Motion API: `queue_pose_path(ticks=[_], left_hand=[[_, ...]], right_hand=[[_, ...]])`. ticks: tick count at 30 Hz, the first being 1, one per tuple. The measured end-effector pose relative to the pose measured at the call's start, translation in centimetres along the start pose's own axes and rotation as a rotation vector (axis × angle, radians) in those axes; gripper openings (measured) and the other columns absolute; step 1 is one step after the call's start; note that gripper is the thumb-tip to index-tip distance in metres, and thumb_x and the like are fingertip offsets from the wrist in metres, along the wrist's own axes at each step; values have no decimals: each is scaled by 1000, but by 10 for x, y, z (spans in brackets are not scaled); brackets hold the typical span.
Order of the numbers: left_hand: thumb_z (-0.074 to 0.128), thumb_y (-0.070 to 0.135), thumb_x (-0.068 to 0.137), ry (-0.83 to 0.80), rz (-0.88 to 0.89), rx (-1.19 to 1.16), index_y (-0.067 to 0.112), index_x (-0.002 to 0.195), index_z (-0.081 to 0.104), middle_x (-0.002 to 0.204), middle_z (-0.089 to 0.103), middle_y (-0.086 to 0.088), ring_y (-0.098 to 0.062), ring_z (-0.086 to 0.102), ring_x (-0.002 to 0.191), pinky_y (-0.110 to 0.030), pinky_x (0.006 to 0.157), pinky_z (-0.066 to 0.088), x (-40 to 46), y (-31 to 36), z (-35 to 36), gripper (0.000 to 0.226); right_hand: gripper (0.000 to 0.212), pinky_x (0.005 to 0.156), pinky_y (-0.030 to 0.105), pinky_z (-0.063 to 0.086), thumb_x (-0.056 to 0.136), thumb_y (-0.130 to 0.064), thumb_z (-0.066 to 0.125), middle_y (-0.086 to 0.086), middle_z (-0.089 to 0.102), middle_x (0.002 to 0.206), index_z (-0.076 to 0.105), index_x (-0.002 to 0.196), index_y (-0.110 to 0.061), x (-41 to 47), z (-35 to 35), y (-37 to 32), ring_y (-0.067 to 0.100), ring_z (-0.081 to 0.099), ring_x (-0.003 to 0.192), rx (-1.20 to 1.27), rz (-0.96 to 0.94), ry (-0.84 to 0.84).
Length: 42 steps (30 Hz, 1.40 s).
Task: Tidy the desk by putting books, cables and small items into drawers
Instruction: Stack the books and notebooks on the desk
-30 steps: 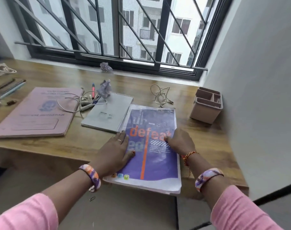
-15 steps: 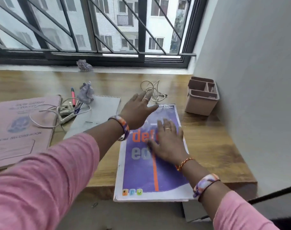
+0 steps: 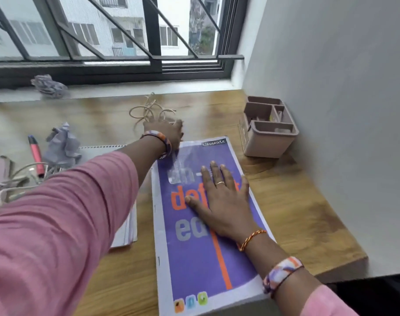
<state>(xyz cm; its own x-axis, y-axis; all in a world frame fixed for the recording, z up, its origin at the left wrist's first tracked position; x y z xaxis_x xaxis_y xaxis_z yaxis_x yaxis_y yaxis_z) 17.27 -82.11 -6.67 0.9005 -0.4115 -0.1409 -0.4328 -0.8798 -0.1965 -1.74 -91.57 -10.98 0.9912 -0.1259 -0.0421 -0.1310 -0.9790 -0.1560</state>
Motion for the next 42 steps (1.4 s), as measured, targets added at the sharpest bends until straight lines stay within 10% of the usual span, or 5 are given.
queue_pose_path(ticks=[6, 17, 26, 31, 42], left_hand=[[34, 17, 96, 151, 45, -89, 35, 142, 31, 128, 55, -9, -29, 56, 107, -31, 69, 40, -38, -34, -18, 50], [52, 36, 90, 191, -115, -562, 32, 127, 54, 120, 64, 3, -19, 59, 111, -39, 94, 46, -215, -50, 4, 37], [62, 14, 86, 405, -713, -812, 6, 127, 54, 135, 51, -12, -27, 43, 127, -28, 104, 29, -356, -121, 58, 43], [54, 30, 91, 166, -1143, -823, 1, 135, 40, 140, 43, -21, -35, 39, 128, -36, 102, 34, -403, -208, 88, 55], [59, 24, 89, 139, -1082, -1379, -7, 104, 60, 88, 68, -19, -24, 65, 81, -27, 69, 48, -400, -306, 106, 34]], right_hand=[[98, 110, 60, 0, 66, -78, -3, -1, -2, 158, 4, 149, -26, 32, -5, 0, 17, -5, 145, 14, -5, -23], [17, 83, 52, 42, 78, -20, 52, 10, 65, 102, 64, 87, -12, -16, -5, -68, 31, 58, 103, 39, -328, 265], [33, 104, 38, 23, 89, -24, 52, 0, 54, 132, 57, 122, -20, -90, -11, -170, 21, 43, 126, 244, -767, 4], [53, 102, 26, 33, 88, -22, 59, 9, 48, 138, 42, 137, -13, -95, -15, -230, 20, 45, 127, 477, -695, -335], [46, 90, 39, 44, 84, -30, 60, 18, 58, 118, 50, 117, 1, -74, -3, -329, 35, 53, 110, 619, -98, -246]])
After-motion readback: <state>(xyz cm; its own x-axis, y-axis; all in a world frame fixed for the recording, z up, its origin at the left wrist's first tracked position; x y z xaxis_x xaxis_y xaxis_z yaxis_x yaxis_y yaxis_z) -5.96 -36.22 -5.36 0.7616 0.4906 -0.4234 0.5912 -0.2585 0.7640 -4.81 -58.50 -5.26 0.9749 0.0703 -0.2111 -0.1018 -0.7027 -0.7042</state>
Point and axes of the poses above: each hand's wrist, its own x-axis towards the middle knuckle, its own z-axis out of the palm, y = z × x, the point moved 1 cm from there along x, towards the middle knuckle
